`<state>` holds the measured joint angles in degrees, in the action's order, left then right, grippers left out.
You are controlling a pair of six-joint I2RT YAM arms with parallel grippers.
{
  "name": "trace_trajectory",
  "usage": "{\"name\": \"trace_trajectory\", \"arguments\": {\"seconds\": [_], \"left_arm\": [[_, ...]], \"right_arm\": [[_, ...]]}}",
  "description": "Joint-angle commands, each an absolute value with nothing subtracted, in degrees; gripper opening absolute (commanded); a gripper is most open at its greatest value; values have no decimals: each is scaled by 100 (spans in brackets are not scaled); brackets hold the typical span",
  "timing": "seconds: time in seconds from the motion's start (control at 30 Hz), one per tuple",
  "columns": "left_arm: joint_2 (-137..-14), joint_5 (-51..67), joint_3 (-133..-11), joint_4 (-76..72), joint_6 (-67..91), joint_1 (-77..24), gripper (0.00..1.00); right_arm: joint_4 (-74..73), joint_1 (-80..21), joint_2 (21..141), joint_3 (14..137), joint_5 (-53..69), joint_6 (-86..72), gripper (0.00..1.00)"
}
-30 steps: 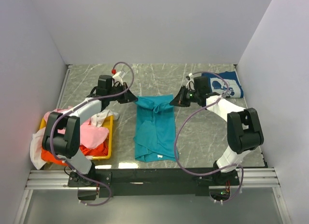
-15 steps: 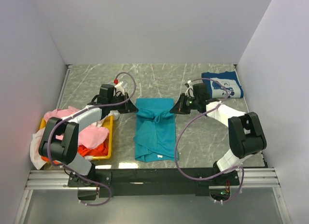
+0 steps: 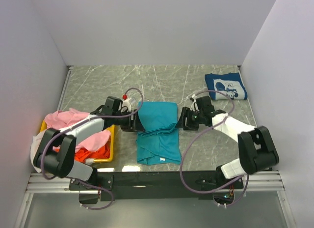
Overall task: Fold and stack the t-shirts
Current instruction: Fold the tshirt
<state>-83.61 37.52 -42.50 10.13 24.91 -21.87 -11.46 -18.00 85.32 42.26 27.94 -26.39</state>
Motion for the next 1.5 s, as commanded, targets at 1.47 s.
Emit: {"name": "trace_trajectory", "arguments": {"seconds": [1.47], "left_arm": [[-9378,3446,-4729,351,3357,-2742,68]], "right_arm": [[-1222,-3261,9070,4922,2171,-2505,44]]}}
